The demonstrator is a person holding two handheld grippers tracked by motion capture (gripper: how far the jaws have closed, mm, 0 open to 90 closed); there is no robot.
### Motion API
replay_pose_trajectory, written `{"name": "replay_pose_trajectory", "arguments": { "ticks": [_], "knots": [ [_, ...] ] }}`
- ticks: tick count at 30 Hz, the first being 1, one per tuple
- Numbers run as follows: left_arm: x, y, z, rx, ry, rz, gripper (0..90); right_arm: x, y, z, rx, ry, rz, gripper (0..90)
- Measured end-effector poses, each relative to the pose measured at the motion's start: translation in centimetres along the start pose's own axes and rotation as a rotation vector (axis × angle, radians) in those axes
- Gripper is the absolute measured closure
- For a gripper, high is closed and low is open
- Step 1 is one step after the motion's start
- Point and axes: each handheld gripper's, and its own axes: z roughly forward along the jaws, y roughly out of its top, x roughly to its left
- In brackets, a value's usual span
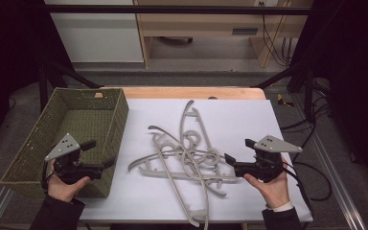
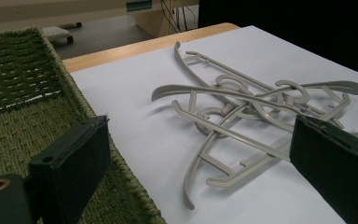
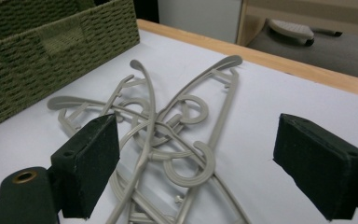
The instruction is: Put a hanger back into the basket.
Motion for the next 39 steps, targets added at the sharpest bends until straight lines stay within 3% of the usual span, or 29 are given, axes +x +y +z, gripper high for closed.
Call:
{"name": "replay_pose_trajectory", "arguments": {
  "ticks": [8,10,14,17,26,30,32,39],
  "knots": [
    [-0.2,0.1,0.0,-0.001,-0.004,0.005,5.0,2.0,0.7,3.2,0.145,0.019,-0.032,21.6],
    [-0.3,0.1,0.0,0.003,-0.005,0.007,5.0,2.6,0.7,4.0,0.213,0.024,-0.040,25.3],
    [-0.3,0.1,0.0,0.004,-0.001,0.010,5.0,3.0,0.5,4.6,0.261,0.022,-0.041,29.4],
    [-0.3,0.2,-0.3,-0.004,0.001,0.013,5.0,3.4,0.1,5.8,0.327,0.018,-0.034,33.9],
    [-0.4,0.2,-0.2,0.000,0.002,0.018,5.2,4.6,-0.9,8.7,0.415,0.029,-0.031,39.2],
    [-0.5,0.2,-0.1,0.005,0.002,0.023,5.2,4.9,-1.3,9.6,0.450,0.012,-0.028,41.4],
    [-0.5,0.2,-0.1,0.006,0.001,0.024,5.2,5.2,-1.6,10.3,0.484,0.012,0.003,45.5],
    [-0.5,0.2,-0.1,0.006,0.001,0.026,5.4,5.3,-2.2,11.7,0.527,0.025,0.023,53.4]
  ]
}}
